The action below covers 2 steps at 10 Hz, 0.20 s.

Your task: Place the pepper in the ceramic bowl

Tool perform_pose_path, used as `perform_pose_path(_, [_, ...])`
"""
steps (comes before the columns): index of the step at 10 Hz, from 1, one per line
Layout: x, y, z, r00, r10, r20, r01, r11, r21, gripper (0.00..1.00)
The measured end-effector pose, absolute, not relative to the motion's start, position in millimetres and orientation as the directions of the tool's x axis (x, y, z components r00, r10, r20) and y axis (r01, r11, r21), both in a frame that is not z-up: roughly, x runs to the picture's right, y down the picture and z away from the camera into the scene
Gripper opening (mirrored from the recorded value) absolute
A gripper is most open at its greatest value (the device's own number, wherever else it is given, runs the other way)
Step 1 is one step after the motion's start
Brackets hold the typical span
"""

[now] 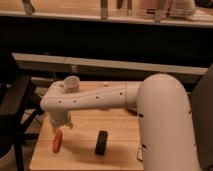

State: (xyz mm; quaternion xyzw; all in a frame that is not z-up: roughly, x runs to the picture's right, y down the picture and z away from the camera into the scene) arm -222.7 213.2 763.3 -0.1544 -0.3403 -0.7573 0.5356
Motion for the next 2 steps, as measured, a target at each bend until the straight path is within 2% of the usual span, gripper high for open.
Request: perform_pose_path(2, [-232.9,223.8,771.4,-0.4,-0.687,0.607,0.907,-0.2,0.371,0.8])
